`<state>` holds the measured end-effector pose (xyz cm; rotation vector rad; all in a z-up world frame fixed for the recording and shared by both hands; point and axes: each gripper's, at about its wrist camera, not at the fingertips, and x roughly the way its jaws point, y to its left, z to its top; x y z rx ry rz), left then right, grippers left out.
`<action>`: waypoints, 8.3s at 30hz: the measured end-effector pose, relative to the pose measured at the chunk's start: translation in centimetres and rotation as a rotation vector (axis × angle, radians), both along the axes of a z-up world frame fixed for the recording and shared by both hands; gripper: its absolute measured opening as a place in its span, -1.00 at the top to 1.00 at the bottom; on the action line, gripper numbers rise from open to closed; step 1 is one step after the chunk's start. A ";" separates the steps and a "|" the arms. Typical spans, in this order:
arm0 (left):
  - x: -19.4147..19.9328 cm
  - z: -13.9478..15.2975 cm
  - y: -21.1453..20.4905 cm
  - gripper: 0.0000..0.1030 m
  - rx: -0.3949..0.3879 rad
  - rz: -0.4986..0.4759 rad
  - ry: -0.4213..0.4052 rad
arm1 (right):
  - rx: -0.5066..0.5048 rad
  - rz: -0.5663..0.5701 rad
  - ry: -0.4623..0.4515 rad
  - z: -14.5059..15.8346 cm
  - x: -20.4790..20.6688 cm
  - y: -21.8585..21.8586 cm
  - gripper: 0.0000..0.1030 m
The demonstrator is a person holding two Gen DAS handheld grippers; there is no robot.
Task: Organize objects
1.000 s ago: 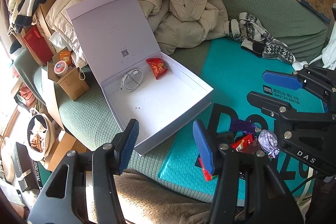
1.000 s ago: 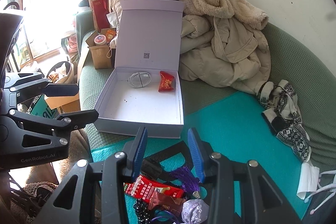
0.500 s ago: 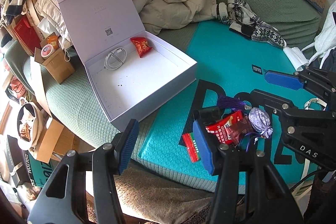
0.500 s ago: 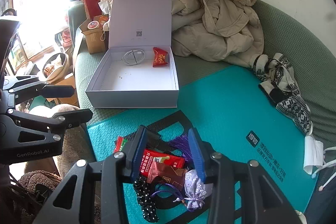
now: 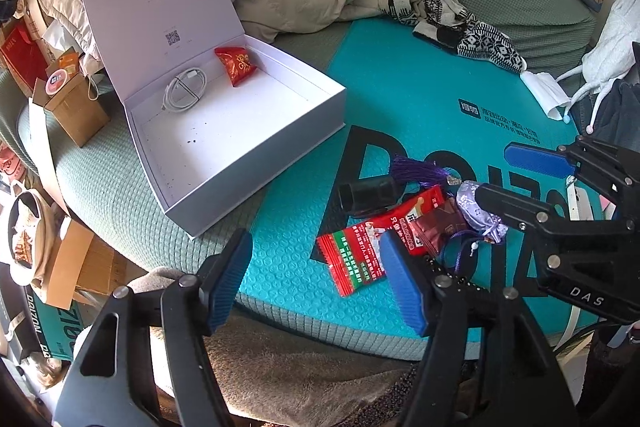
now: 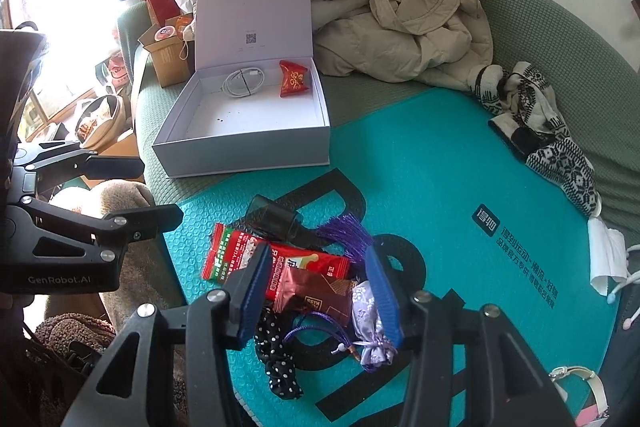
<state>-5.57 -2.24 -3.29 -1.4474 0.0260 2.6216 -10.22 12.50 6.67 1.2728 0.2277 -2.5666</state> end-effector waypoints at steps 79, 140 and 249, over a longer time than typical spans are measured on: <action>-8.2 -6.4 4.8 0.24 0.066 -0.106 -0.097 | -0.080 -0.072 -0.084 -4.4 -3.7 4.9 0.07; -6.3 7.9 -8.6 0.24 -0.062 0.145 0.087 | -0.090 0.258 0.149 6.5 -8.6 -7.9 0.07; -25.3 -1.5 -17.5 0.03 0.028 0.234 -0.035 | -0.033 0.176 0.036 -0.3 -24.8 -10.6 -0.17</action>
